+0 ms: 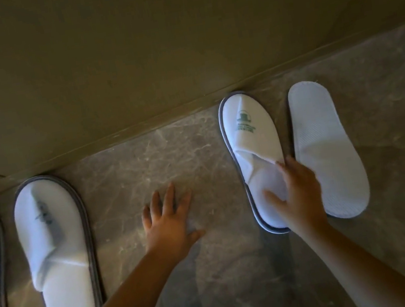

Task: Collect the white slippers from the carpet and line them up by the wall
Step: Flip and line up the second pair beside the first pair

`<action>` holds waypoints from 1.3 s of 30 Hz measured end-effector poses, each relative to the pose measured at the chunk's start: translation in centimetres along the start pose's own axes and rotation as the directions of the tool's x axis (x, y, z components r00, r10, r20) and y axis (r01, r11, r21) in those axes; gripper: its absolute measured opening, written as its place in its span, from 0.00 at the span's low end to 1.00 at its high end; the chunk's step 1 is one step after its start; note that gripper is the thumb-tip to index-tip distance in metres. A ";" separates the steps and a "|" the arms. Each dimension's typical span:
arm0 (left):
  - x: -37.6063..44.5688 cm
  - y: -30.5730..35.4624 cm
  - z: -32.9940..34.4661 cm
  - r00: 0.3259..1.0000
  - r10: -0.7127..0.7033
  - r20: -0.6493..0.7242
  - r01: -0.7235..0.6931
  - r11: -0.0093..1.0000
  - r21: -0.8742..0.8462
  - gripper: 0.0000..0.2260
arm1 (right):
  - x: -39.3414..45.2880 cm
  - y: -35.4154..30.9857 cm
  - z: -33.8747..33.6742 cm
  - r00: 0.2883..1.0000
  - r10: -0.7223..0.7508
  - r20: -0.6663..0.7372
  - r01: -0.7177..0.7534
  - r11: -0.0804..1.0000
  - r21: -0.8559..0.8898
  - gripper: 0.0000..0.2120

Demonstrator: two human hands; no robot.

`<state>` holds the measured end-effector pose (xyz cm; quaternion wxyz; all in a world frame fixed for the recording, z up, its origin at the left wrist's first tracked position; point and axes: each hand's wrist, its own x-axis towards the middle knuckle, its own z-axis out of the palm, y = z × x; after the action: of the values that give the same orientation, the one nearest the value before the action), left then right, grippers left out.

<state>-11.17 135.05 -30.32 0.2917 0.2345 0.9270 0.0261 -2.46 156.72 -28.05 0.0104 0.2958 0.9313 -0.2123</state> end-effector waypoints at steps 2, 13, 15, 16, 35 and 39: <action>0.0 0.2 -0.1 1.000 -0.009 -0.012 0.008 1.000 -0.026 0.38 | 0.3 2.0 -1.1 0.982 0.130 -0.140 -0.134 0.991 -0.018 0.29; 0.1 5.4 -1.9 0.983 0.051 -0.176 -0.110 0.932 -0.345 0.34 | 0.3 7.8 -4.2 0.839 0.519 -0.162 -0.444 0.826 0.347 0.27; 0.2 7.1 -2.6 0.982 0.084 -0.170 -0.145 0.911 -0.386 0.34 | 0.3 7.5 -5.5 0.840 0.490 -0.231 -0.367 0.829 0.423 0.18; 0.3 8.2 -3.0 0.980 0.111 -0.167 -0.171 0.895 -0.411 0.34 | 0.2 7.4 -6.3 0.842 0.468 -0.268 -0.324 0.837 0.441 0.16; -1.2 10.1 -12.2 0.874 0.302 -0.381 -0.364 0.926 -0.101 0.15 | -1.5 -0.2 -13.9 0.978 -0.205 -0.034 0.201 0.890 0.408 0.12; -3.4 8.1 -12.6 0.879 0.065 -0.472 -0.187 0.959 -0.215 0.09 | 0.1 -4.4 -11.7 0.995 0.100 -0.017 -0.075 0.837 0.542 0.36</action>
<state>-12.29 141.79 -16.56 0.0889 0.2424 0.9410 0.2186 -3.74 158.21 -15.67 -0.0846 0.3337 0.8191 -0.4589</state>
